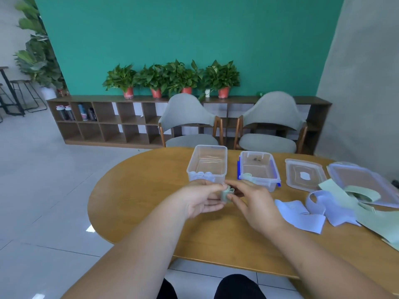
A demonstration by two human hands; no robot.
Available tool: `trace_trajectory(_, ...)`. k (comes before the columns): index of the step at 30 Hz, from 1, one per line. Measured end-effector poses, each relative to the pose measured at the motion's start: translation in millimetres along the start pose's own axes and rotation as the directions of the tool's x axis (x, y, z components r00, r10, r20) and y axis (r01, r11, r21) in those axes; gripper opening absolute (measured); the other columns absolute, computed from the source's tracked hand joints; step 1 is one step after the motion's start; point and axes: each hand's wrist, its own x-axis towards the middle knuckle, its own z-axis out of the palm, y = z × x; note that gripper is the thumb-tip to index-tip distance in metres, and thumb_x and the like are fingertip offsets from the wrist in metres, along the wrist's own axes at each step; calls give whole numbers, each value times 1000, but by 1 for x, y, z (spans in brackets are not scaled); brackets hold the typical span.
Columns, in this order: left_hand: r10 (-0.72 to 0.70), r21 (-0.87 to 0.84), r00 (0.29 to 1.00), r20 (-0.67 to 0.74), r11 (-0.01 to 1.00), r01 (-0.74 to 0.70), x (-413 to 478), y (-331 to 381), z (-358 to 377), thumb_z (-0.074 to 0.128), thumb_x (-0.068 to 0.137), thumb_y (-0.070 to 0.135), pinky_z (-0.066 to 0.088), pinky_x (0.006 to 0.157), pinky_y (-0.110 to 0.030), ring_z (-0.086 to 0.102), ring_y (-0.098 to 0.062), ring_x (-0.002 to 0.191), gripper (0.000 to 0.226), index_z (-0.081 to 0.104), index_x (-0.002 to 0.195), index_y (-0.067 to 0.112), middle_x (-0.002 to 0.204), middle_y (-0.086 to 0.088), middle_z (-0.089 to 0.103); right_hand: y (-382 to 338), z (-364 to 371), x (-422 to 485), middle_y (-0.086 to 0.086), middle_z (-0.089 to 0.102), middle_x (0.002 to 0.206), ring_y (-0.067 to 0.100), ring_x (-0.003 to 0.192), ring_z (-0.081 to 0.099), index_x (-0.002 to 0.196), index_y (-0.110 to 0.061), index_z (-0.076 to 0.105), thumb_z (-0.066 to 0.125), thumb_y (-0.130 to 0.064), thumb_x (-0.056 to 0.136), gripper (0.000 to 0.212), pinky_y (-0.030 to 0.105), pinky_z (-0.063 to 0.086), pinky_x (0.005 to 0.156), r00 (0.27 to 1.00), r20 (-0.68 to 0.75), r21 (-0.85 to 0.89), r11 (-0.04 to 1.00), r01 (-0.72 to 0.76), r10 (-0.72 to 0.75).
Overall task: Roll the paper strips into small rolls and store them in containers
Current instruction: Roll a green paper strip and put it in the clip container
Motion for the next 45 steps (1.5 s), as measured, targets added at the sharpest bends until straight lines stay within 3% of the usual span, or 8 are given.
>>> trace_trajectory(6,0,54,998,70,999,-3,35,13,24,84,89,21,62,94,-40,78,-31,99,44,62,123,4,102,-21,79,26,-29,4,-16,69,86,5,74,65,130,-29,70,82,-24,89,43,30,58,72,996,-72,-63,997,-49,44)
trace_trajectory(18,100,252,987,124,959,-128,104,43,67,80,93,27,64,88,-39,79,-32,91,42,65,119,-3,96,-18,78,81,-70,52,-18,71,105,-2,90,67,125,-29,72,77,-16,90,37,22,56,88,978,82,-51,981,-190,193)
trace_trajectory(22,132,358,982,135,917,-173,128,54,75,76,95,35,63,91,-40,80,-28,89,35,66,112,6,105,-18,74,94,-79,76,-21,71,96,-3,85,67,128,-33,71,78,-14,87,46,4,47,78,952,152,-95,963,-253,265)
trace_trajectory(26,214,435,966,142,863,-255,150,54,75,73,95,47,62,93,-39,79,-24,92,28,71,100,20,104,-11,77,110,-82,98,-18,69,90,4,83,69,120,-32,76,77,-12,87,39,2,45,75,940,166,-186,946,-266,297)
trace_trajectory(30,402,710,909,113,607,-357,166,46,70,73,95,40,59,94,-42,72,-22,100,16,74,99,24,102,1,75,135,-71,111,-7,75,103,8,87,66,122,-26,75,75,-15,88,36,28,58,90,902,206,-349,890,-294,379)
trace_trajectory(34,413,886,873,258,260,-384,173,34,61,74,93,38,53,100,-37,63,-15,115,36,66,128,31,125,4,67,150,-54,118,-6,75,103,10,91,65,114,-26,75,75,-14,83,33,25,54,82,848,291,-433,851,-297,443)
trace_trajectory(39,321,896,837,444,-146,-419,184,26,57,75,90,34,57,90,-43,62,-25,115,42,65,129,27,126,2,66,159,-39,129,-8,72,99,16,98,69,106,-28,74,76,-9,82,31,28,58,84,758,398,-507,812,-288,517)
trace_trajectory(45,317,851,801,509,-325,-412,196,19,59,69,93,23,59,82,-43,63,-26,110,30,70,122,21,123,1,64,167,-32,141,-14,68,87,13,93,69,101,-24,76,80,-4,79,30,29,58,85,704,491,-493,830,-261,513)
